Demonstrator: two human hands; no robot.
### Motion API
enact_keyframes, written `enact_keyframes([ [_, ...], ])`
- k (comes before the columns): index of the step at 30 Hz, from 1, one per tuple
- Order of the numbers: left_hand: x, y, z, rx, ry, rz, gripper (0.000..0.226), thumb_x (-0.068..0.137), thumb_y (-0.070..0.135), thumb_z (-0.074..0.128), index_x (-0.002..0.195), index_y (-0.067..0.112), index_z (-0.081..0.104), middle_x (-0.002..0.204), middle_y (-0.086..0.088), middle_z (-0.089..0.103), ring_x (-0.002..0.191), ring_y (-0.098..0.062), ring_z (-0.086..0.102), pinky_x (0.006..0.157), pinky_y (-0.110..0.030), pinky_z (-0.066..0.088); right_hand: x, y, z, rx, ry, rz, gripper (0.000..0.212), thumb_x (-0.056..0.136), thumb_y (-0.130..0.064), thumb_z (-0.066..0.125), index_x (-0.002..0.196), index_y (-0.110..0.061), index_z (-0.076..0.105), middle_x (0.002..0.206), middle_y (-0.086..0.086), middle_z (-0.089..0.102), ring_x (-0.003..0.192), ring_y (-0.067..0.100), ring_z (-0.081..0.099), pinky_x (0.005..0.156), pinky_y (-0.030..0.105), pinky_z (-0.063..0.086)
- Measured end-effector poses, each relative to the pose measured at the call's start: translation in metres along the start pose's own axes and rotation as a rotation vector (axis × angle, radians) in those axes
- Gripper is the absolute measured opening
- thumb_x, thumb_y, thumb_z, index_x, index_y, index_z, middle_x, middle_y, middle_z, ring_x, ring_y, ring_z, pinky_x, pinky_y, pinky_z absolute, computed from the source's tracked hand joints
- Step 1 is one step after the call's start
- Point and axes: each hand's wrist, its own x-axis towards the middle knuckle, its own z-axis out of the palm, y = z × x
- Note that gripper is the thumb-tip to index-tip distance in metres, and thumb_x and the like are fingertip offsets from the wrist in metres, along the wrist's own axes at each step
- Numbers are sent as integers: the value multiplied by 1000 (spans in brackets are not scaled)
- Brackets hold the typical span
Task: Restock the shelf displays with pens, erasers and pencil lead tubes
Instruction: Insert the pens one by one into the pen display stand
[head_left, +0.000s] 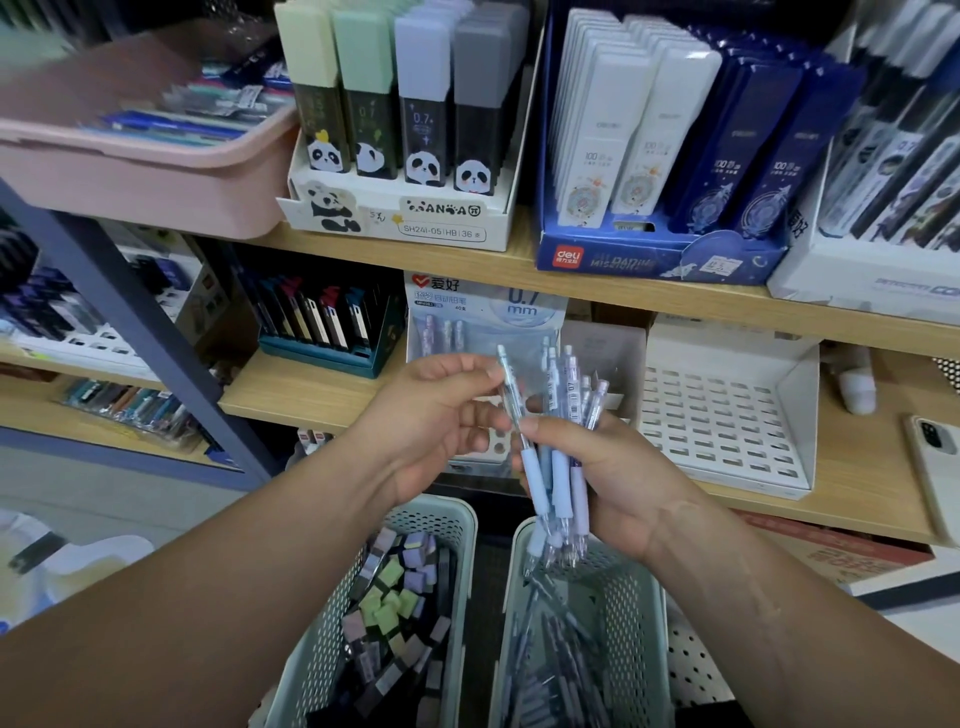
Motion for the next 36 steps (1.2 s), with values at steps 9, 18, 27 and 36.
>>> enact_keyframes([
  [9, 2, -2, -8, -108, 22, 48, 26, 95, 6, 61, 120, 7, 65, 91, -10, 74, 56, -11, 60, 54, -22, 54, 0, 4, 1, -25, 39, 38, 41, 81, -8, 78, 119, 1, 67, 81, 10, 73, 67, 21, 70, 58, 27, 55],
  [18, 9, 17, -23, 13, 155, 274, 13, 93, 1, 62, 105, 6, 62, 77, -9, 67, 61, -19, 63, 58, -27, 55, 12, 9, -9, -8, 192, -11, 44, 80, -3, 79, 119, 1, 60, 73, 11, 71, 62, 21, 66, 63, 34, 56],
  [27, 20, 16, -32, 467, 403, 522, 13, 95, 1, 63, 105, 8, 58, 94, -7, 67, 71, -20, 73, 59, -28, 57, 19, 12, -23, -53, 258, -39, 41, 80, 0, 76, 119, 3, 61, 72, 12, 69, 59, 21, 64, 66, 35, 57],
  [36, 30, 7, -24, 727, 439, 516, 13, 93, 8, 68, 98, 19, 61, 90, 3, 66, 54, -18, 68, 51, -35, 54, 15, 9, -30, -61, 244, -45, 37, 80, 0, 75, 115, 4, 64, 71, 12, 67, 60, 20, 63, 65, 35, 55],
])
